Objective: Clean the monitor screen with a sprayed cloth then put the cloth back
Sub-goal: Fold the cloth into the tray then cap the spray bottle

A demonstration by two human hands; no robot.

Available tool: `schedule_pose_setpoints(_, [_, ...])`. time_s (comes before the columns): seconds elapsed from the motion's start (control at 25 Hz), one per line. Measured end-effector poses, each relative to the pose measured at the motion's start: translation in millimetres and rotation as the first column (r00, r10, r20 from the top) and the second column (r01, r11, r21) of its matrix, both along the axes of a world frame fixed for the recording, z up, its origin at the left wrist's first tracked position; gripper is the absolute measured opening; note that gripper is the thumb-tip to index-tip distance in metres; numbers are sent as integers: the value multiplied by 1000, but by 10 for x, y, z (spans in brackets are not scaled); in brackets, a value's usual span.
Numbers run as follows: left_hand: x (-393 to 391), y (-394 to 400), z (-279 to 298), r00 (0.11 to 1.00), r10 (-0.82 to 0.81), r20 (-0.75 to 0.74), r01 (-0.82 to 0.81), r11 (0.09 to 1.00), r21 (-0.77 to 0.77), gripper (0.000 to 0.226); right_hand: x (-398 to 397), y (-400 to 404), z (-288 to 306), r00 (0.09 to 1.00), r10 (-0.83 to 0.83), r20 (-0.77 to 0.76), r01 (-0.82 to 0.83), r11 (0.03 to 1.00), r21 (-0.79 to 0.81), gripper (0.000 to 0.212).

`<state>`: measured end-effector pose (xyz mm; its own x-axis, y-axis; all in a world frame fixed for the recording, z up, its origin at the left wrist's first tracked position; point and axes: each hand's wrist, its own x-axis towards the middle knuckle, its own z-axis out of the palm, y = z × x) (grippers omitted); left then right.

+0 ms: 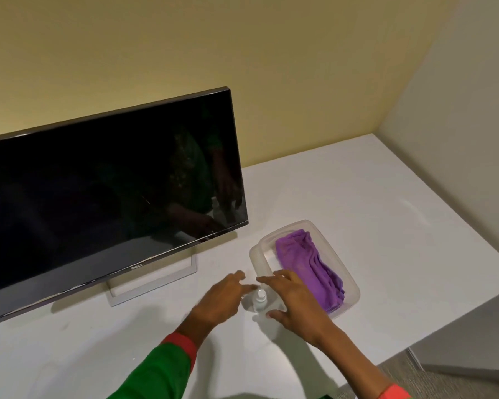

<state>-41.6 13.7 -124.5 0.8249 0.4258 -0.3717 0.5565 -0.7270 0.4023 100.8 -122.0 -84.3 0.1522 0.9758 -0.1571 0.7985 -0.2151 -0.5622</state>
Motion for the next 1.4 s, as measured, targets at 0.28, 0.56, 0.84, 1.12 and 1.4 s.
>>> schedule_pose_setpoints(0.28, [-10, -37, 7, 993, 87, 78, -96, 988, 121, 29, -8, 86, -142, 979, 0, 204, -17, 997, 81, 43])
schedule_pose_setpoints(0.56, [-128, 96, 941, 730, 562, 388, -417, 817, -399, 19, -123, 193, 415, 881, -238, -409, 345, 915, 211, 38])
schedule_pose_setpoints(0.84, [-430, 135, 1688, 243, 958, 155, 10, 157, -988, 38, -546, 225, 1100, 685, -90, -723, 396, 879, 265, 51])
schedule_pose_setpoints(1.12, [-670, 80, 1822, 166, 981, 100, 16, 98, -995, 30, -932, 239, 1193, 773, -119, -623, 408, 845, 345, 52])
schedule_pose_setpoints(1.4, [-734, 34, 2010, 195, 883, 427, -55, 444, -894, 27, -1161, 345, 1449, 425, -138, -894, 550, 824, 135, 51])
